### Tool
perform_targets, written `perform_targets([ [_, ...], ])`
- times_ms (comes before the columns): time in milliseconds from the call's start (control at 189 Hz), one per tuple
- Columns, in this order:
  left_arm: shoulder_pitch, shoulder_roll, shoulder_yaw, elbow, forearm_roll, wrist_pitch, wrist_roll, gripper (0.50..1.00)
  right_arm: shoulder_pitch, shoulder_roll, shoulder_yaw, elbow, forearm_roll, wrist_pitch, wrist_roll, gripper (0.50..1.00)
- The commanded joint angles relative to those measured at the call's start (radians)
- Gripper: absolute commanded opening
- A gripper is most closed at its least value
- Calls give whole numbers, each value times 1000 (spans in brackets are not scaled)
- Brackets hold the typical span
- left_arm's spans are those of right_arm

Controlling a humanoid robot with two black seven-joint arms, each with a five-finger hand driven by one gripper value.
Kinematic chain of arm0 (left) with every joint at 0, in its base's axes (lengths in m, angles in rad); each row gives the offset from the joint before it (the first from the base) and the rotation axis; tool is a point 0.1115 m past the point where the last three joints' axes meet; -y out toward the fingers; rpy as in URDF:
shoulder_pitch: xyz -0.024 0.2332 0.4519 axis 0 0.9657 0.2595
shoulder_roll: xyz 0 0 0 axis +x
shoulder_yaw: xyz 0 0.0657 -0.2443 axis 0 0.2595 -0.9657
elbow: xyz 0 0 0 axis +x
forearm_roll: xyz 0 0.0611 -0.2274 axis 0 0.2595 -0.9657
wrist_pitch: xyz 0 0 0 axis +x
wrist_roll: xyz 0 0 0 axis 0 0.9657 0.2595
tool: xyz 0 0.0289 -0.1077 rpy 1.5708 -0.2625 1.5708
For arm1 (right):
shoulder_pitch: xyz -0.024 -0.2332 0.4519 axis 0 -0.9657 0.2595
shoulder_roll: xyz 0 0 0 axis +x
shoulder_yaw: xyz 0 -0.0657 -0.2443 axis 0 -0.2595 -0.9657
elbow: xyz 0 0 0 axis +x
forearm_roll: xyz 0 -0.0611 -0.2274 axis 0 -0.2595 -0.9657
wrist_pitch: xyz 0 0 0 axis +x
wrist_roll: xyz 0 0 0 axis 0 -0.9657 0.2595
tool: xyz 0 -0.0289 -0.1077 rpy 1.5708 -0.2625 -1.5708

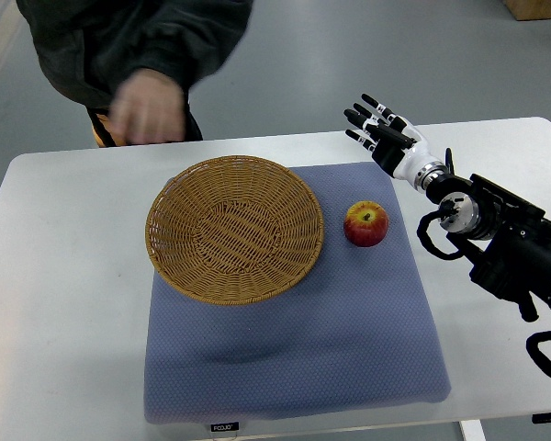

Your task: Place red apple in basket with right hand

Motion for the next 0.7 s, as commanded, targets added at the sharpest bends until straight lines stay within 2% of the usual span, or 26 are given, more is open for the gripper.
perform_targets([
  [0, 0, 0, 0, 1, 0, -3, 0, 1000, 1, -1, 0, 0, 0, 1, 0, 926],
  [227, 0, 0, 0, 0, 0, -3, 0, 1000, 23, -8, -29, 3, -23, 7, -11, 926],
  [344, 0, 0, 1, 1, 0, -3, -2, 1000, 109, -26, -170, 3, -104, 69, -18, 926],
  [412, 0, 0, 1, 1, 0, -3, -2, 1000, 216, -80, -316, 6, -166, 125, -57, 926],
  [460, 0, 0, 1, 1, 0, -3, -2, 1000, 216, -80, -316, 6, -166, 125, -57, 926],
  [465, -1, 0, 0, 1, 0, -3, 0, 1000, 316, -128, -480, 12, -219, 162, -102, 926],
  [508, 0, 0, 0, 0, 0, -3, -2, 1000, 400, -156, -625, 23, -264, 196, -126, 926],
  [560, 0, 0, 0, 0, 0, -3, -2, 1000, 400, -156, -626, 23, -264, 196, -126, 926],
  [566, -1, 0, 0, 0, 0, -3, 0, 1000, 537, -175, -820, 61, -325, 255, -149, 926],
  [640, -3, 0, 1, -6, 0, -4, 0, 1000, 725, -195, -1076, 159, -382, 334, -166, 926],
  [693, -3, 0, 1, -17, 0, -3, 0, 1000, 853, -196, -1222, 250, -406, 362, -179, 926],
])
